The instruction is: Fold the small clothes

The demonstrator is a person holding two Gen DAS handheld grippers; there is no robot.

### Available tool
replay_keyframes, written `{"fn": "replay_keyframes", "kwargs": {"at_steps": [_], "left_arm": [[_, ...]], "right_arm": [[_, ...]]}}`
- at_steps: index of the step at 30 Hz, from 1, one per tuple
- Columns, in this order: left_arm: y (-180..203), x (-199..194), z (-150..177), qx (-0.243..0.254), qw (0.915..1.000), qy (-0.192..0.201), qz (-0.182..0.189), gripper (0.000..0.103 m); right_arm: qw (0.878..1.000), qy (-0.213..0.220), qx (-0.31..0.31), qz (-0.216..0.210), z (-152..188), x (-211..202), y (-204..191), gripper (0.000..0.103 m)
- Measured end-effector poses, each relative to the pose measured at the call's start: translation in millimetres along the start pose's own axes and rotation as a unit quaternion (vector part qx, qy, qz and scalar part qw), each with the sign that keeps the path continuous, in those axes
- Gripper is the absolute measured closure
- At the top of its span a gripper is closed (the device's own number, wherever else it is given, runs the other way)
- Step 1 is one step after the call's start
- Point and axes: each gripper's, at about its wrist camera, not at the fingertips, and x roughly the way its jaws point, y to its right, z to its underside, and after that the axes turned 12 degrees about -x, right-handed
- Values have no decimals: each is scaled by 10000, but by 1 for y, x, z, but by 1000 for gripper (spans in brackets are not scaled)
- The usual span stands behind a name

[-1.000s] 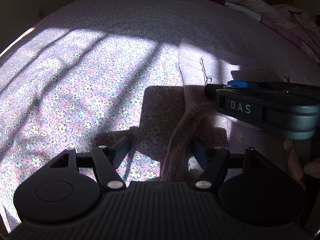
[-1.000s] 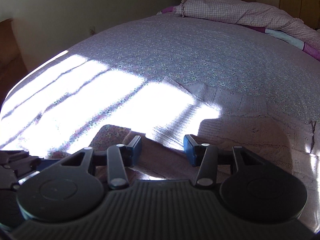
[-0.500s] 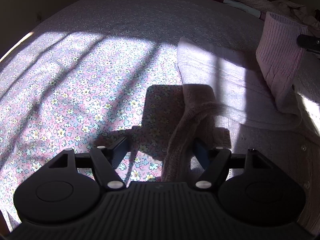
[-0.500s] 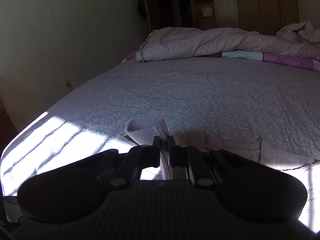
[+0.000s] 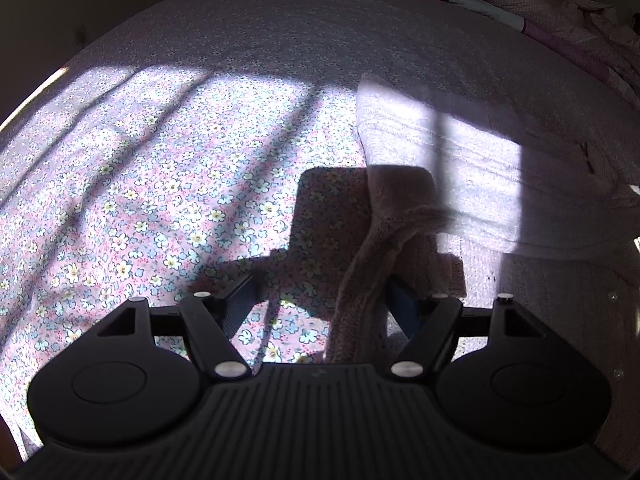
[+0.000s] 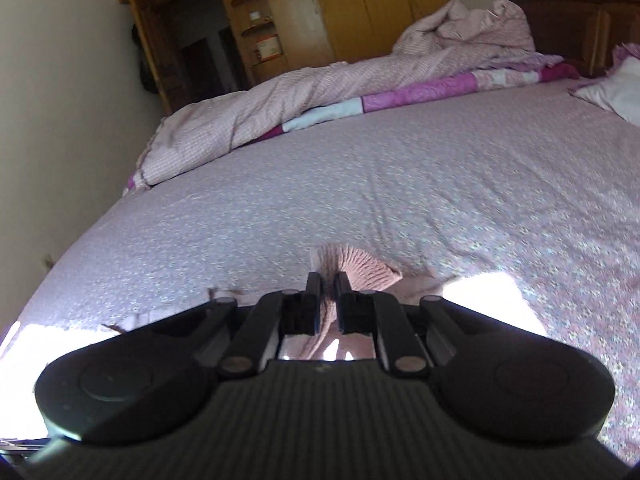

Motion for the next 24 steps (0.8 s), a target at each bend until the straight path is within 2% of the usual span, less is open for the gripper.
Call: {"fn": "replay_keyframes", "kwargs": {"at_steps": [9, 13, 16, 18, 19, 20, 24], "left_arm": [[2, -3, -3, 45, 10000, 14, -54, 25], [6, -15, -8, 22, 9999, 149, 85, 25], [16, -24, -13, 132, 9992, 294, 226, 25], [24, -23, -16, 230, 9988, 330, 284, 25], [29, -21, -17, 258, 9987, 333, 273, 25], [33, -19, -18, 273, 9987, 341, 262, 25], [42, -4, -15, 284, 9986, 299, 327, 25]], "right_arm": [[9973, -612, 396, 80, 53, 11, 41, 91], [9971, -650, 341, 185, 58, 5, 40, 90], [9980, -583, 215, 80, 59, 1, 34, 90], [9982, -579, 143, -7, 58, 1, 29, 82], [9983, -564, 99, -55, 58, 1, 26, 66], [9986, -528, 37, -72, 58, 0, 23, 54], [9979, -624, -175, -37, 66, 5, 12, 53]]}}
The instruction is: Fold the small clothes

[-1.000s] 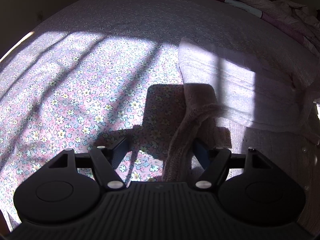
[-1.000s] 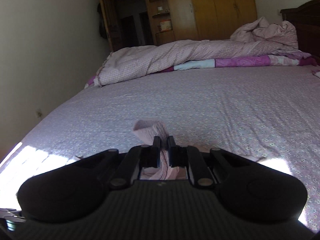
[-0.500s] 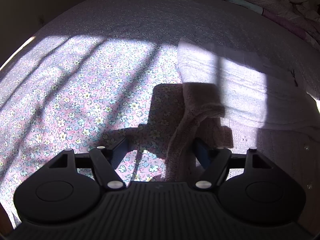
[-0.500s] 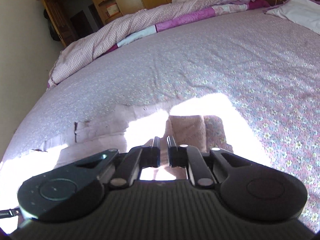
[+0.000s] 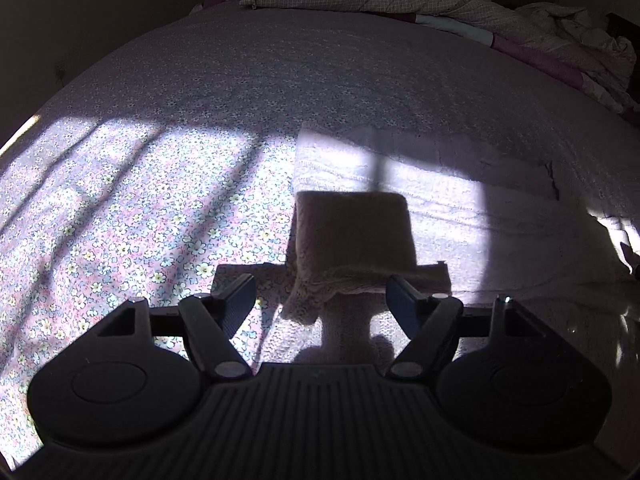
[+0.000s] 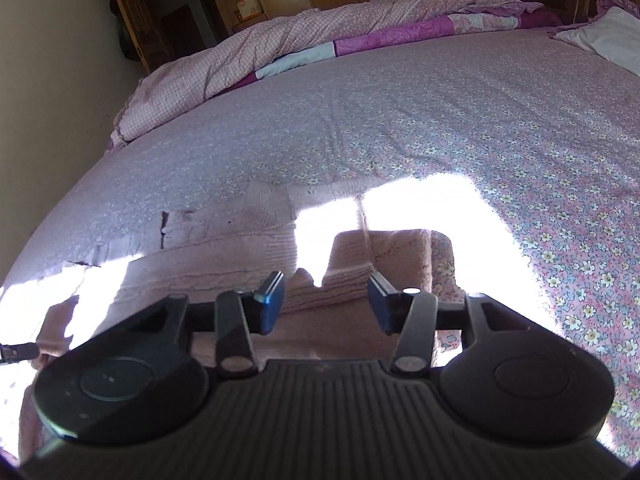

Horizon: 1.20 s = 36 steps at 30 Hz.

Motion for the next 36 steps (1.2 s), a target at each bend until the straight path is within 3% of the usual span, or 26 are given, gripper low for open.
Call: {"fn": "replay_keyframes", "kwargs": {"at_steps": [3, 6, 10, 14, 19, 28, 36], "left_arm": [[0, 19, 5, 24, 9998, -182, -103, 25], [-1, 23, 9, 122, 9997, -161, -121, 25], [1, 9, 9, 321, 9994, -129, -73, 25], [-1, -16, 12, 630, 9980, 37, -100, 25], [-6, -41, 22, 724, 9973, -81, 44, 24], [2, -73, 58, 1167, 9923, -265, 322, 22], [6, -97, 104, 1840, 9807, -523, 402, 16]], "right_arm": [[9996, -261, -78, 109, 9, 12, -2, 55], [9998, -159, -113, 106, 15, 13, -2, 56], [9997, -135, -173, 104, 9, -4, -6, 52], [9984, -48, -541, -124, 9, -35, -14, 48], [9933, -212, -1025, -489, 18, -70, -23, 48], [9735, -634, -2097, -655, 47, -108, -48, 47], [9430, -897, -3093, -837, 82, -133, -78, 47]]}}
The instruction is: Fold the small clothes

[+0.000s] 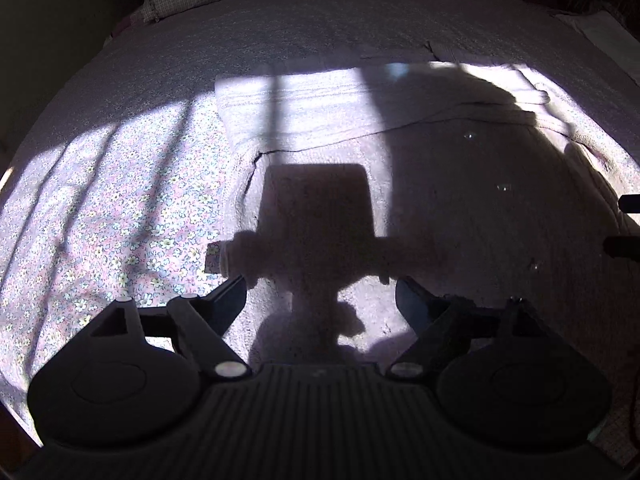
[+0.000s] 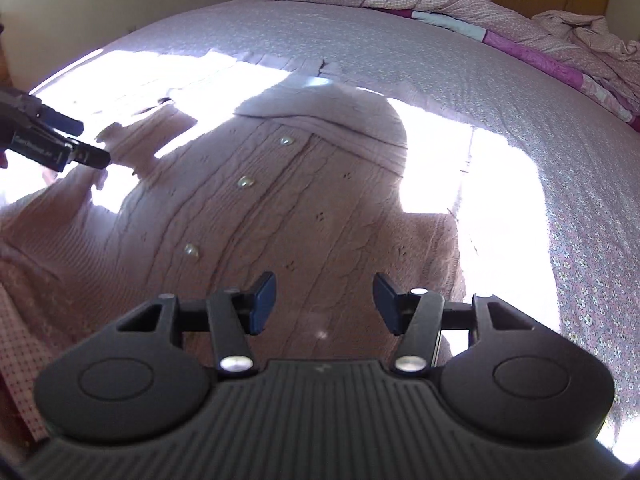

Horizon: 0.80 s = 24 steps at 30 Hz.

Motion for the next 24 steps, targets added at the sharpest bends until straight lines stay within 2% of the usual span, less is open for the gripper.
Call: {"fn": "replay_keyframes", "kwargs": {"at_steps": [5, 8, 13, 16, 20, 24], "left_arm": [[9, -15, 31, 544, 9984, -138, -24, 15], [15, -21, 45, 867, 9958, -273, -58, 14], [28, -26, 66, 1462, 9880, -493, 9, 14], [38, -22, 76, 1778, 9821, -624, 64, 14], [43, -14, 79, 1855, 9795, -783, 97, 14], [43, -10, 80, 1670, 9820, -872, 152, 14]], "right_arm": [[9962, -138, -842, -179, 6, -12, -32, 47], [9926, -285, -1139, -300, 9, -16, -42, 47], [9873, -629, -1370, -507, 14, -13, -48, 47], [9811, -985, -1491, -746, 19, -5, -49, 47], [9681, -1420, -1698, -1177, 26, 9, -56, 47], [9609, -1623, -1812, -1319, 26, 21, -59, 47]]}}
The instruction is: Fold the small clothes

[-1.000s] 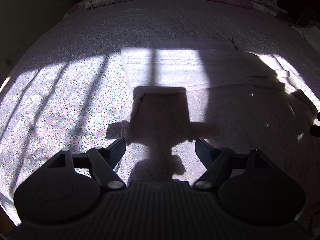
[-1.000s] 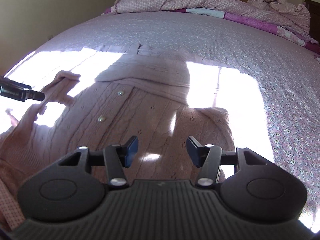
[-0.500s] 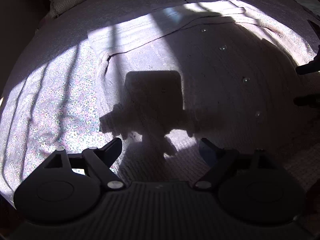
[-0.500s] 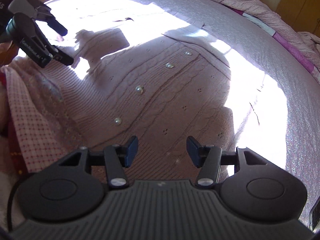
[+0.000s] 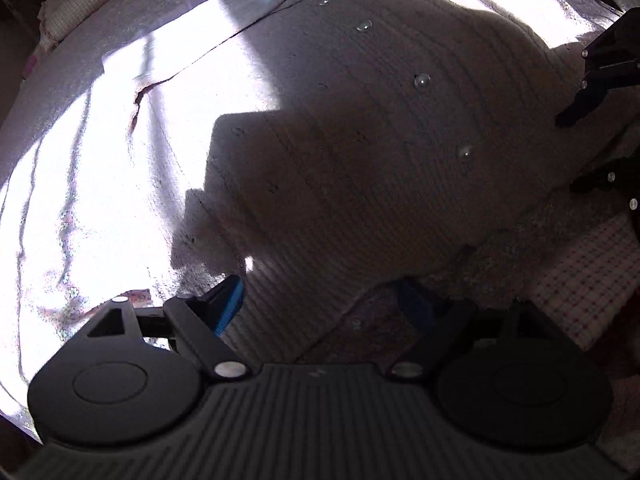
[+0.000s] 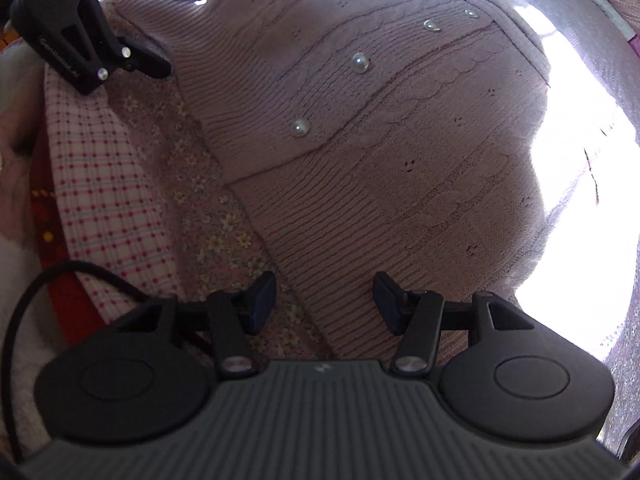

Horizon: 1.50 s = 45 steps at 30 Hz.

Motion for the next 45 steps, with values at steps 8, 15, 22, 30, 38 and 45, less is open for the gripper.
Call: {"fn": "replay_keyframes", "kwargs": {"at_steps": [8, 15, 22, 30, 38, 45], "left_arm": [[-5, 3, 2, -110, 9999, -25, 57, 14], [-8, 0, -2, -167, 9997, 58, 144, 14], [2, -12, -4, 11, 9983, 270, 511, 14], [27, -13, -16, 350, 9968, 380, 602, 14], [15, -1, -23, 103, 9961, 788, -378, 15], [-10, -7, -33, -551, 9926, 1061, -213, 93]], "right_arm": [[9995, -121, -209, 225, -15, 20, -3, 49], [9981, 15, -251, 558, -23, 22, -11, 90], [9884, 1017, 871, 716, -18, -21, 18, 91], [9701, 1676, 1526, 868, -23, -48, 45, 91], [9637, 1869, 1537, 1129, -16, -59, 59, 91], [9657, 1824, 1475, 1115, -11, -42, 54, 89]]}}
